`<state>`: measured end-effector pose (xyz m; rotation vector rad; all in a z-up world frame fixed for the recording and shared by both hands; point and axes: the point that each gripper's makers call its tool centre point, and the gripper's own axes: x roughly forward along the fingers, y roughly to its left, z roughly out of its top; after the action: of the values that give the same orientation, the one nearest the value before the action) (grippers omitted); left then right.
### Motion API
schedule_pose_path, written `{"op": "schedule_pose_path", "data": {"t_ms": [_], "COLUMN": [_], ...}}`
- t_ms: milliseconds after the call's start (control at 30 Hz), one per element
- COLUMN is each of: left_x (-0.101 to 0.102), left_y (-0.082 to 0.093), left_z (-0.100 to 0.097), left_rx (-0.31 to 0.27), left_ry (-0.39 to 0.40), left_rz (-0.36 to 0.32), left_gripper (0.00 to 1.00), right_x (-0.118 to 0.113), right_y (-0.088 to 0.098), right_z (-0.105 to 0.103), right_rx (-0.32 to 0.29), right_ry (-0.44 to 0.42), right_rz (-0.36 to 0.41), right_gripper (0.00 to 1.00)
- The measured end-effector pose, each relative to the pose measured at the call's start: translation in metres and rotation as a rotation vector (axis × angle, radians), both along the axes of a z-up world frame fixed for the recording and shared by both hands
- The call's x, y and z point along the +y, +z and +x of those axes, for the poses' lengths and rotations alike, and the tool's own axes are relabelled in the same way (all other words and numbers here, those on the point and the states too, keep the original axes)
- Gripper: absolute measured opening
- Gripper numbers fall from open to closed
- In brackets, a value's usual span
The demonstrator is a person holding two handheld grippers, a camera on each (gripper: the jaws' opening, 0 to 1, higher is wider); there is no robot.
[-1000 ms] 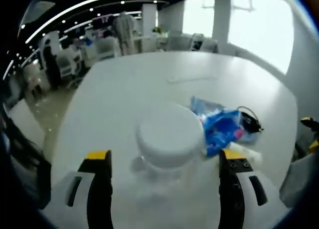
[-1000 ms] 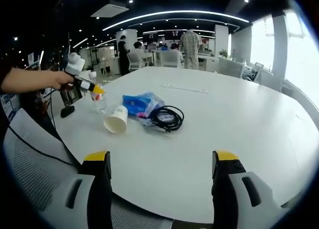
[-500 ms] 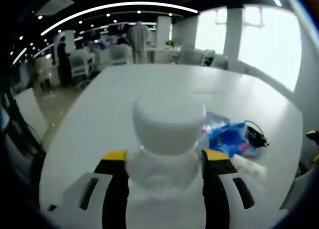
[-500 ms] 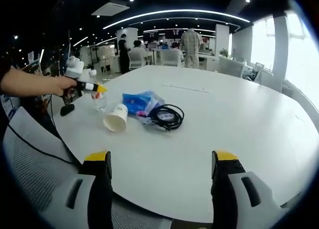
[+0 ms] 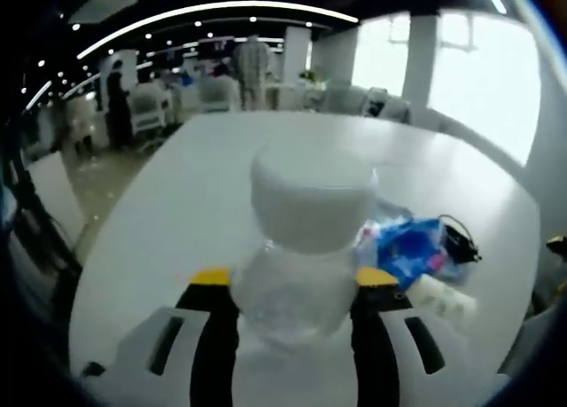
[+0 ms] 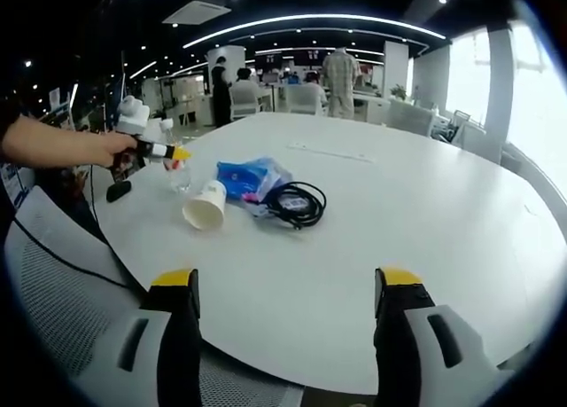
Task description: Arrange the tabletop items into an orderly group along one side of the table until the central work area is clear of visible clutter.
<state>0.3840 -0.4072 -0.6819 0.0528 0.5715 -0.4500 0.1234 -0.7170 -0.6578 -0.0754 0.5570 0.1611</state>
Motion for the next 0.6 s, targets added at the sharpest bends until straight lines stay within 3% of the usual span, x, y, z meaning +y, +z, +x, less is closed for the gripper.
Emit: {"op": "schedule_pose_path", "data": {"t_ms": [600], "left_x": [-0.0036], "left_y": [-0.0024], "left_z": [0.0032], "left_rx": [-0.004], "left_ry": [-0.132], "left_rz": [0.026], "left_gripper": [0.45], "right_x": [-0.0008], "right_y": [-0.0014], "right_z": [-0.0013], "right_rx": [0.01], "right_ry": [-0.001], "right_rz": [-0.004], "right_gripper": [0.79]}}
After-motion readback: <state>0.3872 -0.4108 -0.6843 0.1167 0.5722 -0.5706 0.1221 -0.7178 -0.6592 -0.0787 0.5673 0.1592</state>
